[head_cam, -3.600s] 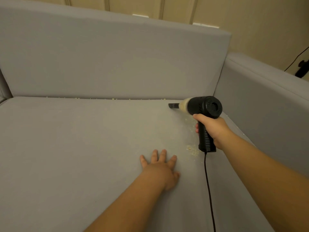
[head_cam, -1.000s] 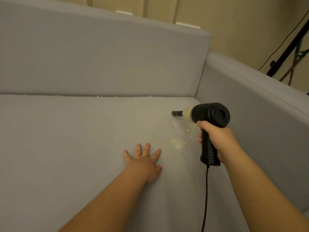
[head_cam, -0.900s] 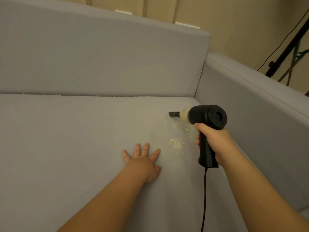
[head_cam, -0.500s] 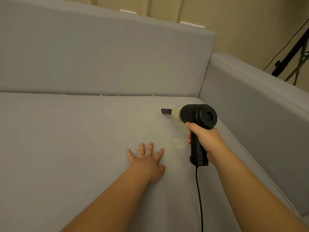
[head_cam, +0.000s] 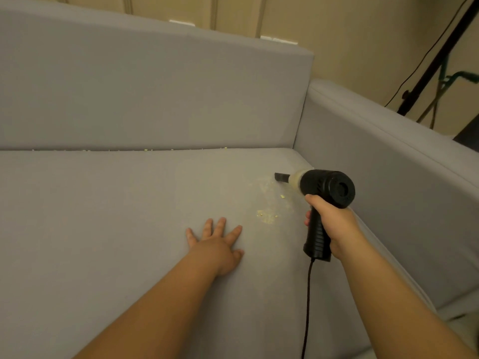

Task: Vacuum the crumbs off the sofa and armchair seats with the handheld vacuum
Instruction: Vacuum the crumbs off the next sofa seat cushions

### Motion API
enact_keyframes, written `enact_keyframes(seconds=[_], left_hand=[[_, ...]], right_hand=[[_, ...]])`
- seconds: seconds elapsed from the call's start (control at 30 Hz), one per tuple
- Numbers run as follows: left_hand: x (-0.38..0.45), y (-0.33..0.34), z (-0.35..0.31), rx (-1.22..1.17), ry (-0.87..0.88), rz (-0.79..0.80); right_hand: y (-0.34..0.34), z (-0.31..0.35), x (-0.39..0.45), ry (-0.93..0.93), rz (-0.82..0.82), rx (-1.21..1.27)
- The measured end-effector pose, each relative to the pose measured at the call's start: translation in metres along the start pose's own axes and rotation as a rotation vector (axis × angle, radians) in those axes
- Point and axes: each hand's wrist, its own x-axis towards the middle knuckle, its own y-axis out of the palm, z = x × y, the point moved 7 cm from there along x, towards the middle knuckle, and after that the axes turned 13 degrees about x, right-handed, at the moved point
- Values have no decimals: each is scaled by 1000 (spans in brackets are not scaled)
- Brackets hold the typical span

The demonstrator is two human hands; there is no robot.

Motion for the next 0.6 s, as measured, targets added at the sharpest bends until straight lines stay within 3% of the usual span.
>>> enact_keyframes(seconds=[0.17, 0.33, 0.6], left_hand=[[1, 0, 0, 11, -5, 4], [-3, -1, -2, 9, -6, -11], [-3, 1, -2, 21, -11, -25]], right_hand=[[-9, 5, -5, -10, 82, -83], [-23, 7, -7, -74, -35, -33], [16, -5, 3, -26, 62, -27]])
